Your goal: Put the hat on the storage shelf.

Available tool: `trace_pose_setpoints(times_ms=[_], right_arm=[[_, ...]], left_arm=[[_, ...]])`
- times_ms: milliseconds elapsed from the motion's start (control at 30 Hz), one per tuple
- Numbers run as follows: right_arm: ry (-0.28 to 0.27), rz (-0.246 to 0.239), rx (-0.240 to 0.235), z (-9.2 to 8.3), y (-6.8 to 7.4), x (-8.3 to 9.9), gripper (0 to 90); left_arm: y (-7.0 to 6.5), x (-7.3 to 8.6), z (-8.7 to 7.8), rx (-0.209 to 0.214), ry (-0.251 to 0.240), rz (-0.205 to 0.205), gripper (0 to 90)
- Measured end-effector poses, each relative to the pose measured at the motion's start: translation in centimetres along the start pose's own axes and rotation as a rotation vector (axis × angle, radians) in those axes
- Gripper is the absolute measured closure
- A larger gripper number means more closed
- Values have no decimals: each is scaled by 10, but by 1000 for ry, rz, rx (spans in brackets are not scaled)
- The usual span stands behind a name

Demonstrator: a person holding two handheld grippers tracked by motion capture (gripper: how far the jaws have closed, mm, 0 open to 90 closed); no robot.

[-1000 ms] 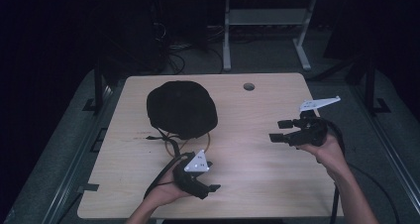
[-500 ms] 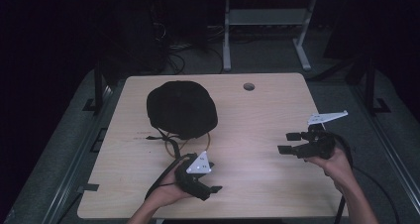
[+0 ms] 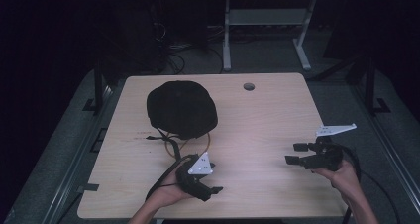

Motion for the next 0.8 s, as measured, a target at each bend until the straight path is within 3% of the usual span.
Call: trace_pose_setpoints(times_ms=[500, 700, 800], right_arm=[[-32, 7, 22, -9, 0, 41, 216], [-52, -27, 76, -7, 9, 59, 189], [-100, -35, 57, -11, 21, 66, 214]], left_arm=[[-1, -1, 3, 6, -1, -1, 244], [-1, -2, 3, 9, -15, -10, 244], [-3, -2, 3, 16, -5, 5, 244]])
Point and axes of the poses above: each handheld gripper's, and its own axes: z roughly forward along the jaws, x roughly out of its underside, y roughly to its left, the point moved 4 cm from there along z, roughly forward along the jaws, and after that the axes turned 11 degrees about z, right-handed, at the moved point
